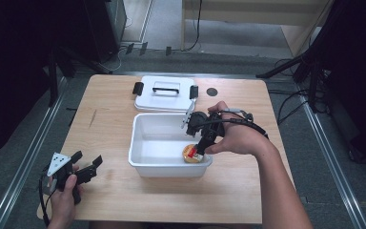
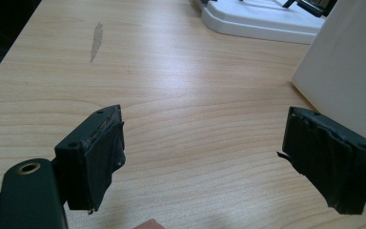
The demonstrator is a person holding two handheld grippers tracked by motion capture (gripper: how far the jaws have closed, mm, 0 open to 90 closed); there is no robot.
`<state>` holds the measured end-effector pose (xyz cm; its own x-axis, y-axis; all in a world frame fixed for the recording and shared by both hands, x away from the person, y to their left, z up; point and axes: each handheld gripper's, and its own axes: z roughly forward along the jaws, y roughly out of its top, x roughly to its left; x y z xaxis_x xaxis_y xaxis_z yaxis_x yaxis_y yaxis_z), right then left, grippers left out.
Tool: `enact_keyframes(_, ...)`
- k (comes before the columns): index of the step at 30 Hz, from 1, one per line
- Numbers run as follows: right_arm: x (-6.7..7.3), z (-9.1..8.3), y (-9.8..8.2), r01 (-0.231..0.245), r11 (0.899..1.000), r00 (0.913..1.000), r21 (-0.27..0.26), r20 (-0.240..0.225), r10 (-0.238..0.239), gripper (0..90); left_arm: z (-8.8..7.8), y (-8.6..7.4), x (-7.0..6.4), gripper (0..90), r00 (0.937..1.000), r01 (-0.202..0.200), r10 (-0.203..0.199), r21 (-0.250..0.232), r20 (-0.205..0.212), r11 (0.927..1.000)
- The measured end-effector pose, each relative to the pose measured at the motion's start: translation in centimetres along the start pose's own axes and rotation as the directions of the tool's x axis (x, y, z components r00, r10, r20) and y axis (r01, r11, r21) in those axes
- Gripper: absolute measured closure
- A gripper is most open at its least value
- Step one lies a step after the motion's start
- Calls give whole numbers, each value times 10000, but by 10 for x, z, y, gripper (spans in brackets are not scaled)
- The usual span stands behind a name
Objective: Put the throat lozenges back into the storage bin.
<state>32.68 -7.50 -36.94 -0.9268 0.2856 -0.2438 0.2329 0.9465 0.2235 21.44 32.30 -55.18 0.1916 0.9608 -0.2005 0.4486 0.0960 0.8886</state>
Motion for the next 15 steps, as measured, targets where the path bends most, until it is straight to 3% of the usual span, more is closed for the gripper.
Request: enact_keyframes(15,-7,-15,-36,-479,9985,9982,252,380,470,228,0,0,0,149,10000,-2,2,-19,-7,10000)
